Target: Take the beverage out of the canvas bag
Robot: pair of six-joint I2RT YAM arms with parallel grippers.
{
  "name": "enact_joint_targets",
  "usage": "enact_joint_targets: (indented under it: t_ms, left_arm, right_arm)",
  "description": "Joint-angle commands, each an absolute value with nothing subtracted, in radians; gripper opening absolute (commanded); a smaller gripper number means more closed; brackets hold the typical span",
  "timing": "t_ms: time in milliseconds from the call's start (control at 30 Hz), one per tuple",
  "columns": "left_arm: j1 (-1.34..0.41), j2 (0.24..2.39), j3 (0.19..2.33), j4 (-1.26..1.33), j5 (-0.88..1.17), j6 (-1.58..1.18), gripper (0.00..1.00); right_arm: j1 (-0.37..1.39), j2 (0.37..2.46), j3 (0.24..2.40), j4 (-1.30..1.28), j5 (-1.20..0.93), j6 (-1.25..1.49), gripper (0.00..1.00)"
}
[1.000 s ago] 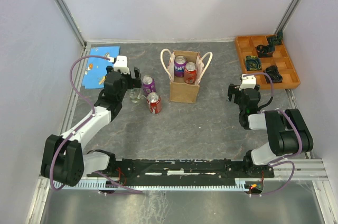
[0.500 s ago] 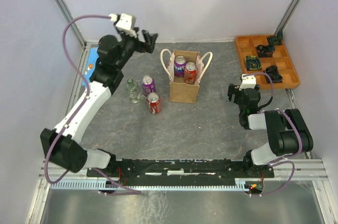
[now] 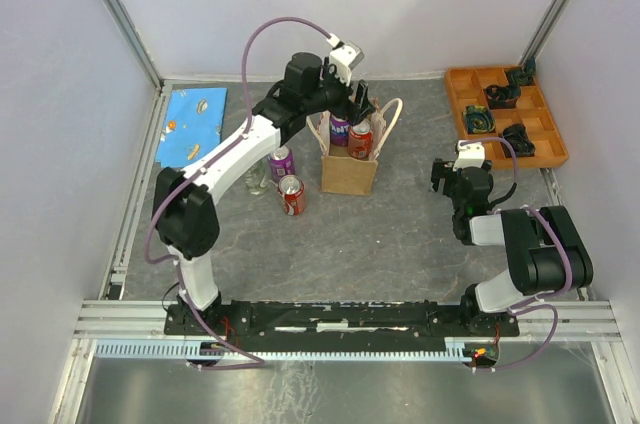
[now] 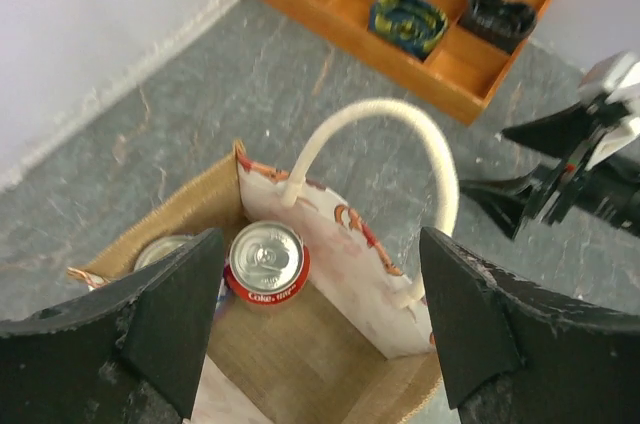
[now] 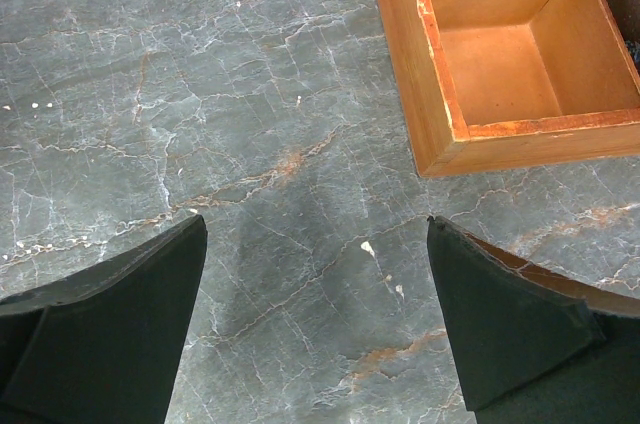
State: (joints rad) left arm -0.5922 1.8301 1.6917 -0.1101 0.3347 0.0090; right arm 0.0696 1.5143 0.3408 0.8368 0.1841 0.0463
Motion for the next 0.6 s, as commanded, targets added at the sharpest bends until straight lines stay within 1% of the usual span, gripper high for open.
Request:
enact_joint_targets:
  t_ms: [0,67,133,333,567]
  left_arm:
    - [-0.588,1.884,1.734,-0.146,0.389,0.028,0.84]
    - [-0.588,1.912,1.734,-0.15,0.382,0.026,0.85]
    - [-0.589,1.941,1.748,-0.168,0.36,0.022,0.84]
    - [-0.596,2.04,1.845,-0.266,0.271,-0.008,0.84]
    - [-0.603,2.099,1.864,-0.282,0.235,-0.019,0.85]
  right_arm:
    - [0.066,1.514,0.37,0.861,0.179,0.033,0.99]
    - [0.066,1.514,0.37,0.861,0.178,0.034,0.99]
    - [0.066,1.515,0.37,0.861,0.179,0.034,0.99]
    - [0.065,1.515,0.37,0.862,0.179,0.033,0.99]
    - [0.066,1.515,0.369,0.861,0.179,0.034,0.99]
